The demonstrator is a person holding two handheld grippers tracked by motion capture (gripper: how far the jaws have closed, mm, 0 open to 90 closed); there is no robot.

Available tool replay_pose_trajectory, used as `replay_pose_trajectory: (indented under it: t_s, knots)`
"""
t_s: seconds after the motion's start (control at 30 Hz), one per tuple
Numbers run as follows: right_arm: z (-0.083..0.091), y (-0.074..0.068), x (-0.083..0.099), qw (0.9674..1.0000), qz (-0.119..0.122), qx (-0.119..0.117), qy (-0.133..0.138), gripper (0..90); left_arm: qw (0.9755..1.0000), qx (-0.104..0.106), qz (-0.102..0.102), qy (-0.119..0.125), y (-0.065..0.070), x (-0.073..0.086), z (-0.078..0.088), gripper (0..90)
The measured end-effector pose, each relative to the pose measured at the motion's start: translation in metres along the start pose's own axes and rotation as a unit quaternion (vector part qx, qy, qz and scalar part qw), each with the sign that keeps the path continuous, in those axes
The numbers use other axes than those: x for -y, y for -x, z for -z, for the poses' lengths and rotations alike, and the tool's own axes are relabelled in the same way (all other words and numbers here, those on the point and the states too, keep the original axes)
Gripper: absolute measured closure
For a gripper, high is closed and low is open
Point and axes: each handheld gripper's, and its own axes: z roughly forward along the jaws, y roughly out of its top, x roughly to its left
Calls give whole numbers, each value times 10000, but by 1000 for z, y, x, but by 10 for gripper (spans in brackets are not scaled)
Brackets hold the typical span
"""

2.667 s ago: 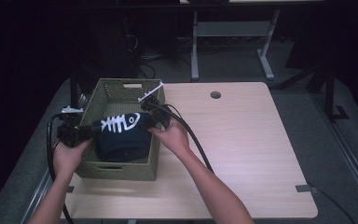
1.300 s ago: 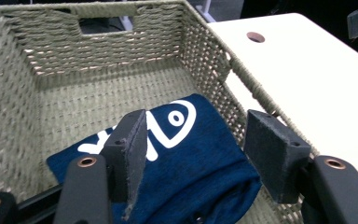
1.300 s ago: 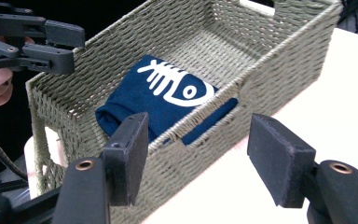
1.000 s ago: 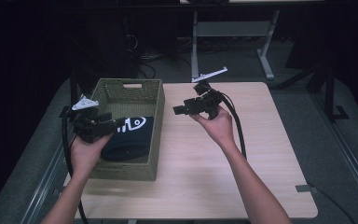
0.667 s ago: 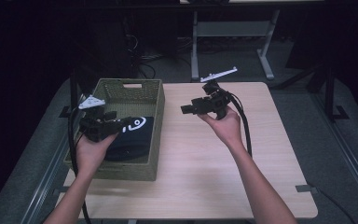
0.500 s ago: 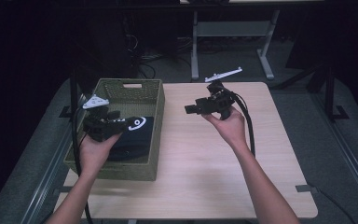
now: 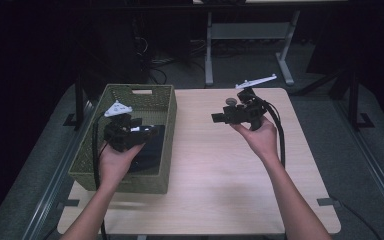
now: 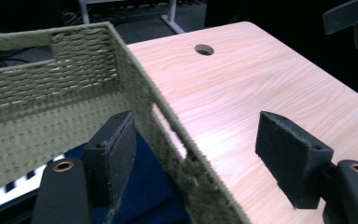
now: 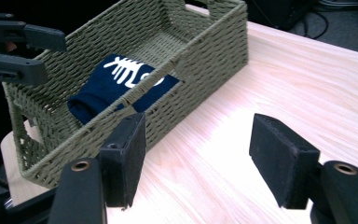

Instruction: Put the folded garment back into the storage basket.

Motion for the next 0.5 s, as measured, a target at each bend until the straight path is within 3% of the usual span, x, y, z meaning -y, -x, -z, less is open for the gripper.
replay_pose_trajectory:
  t_s: [0.5]
  knots:
    - [29, 19, 21, 9995, -125, 296, 15, 355, 9991, 355, -242, -5, 37, -4, -22, 276]
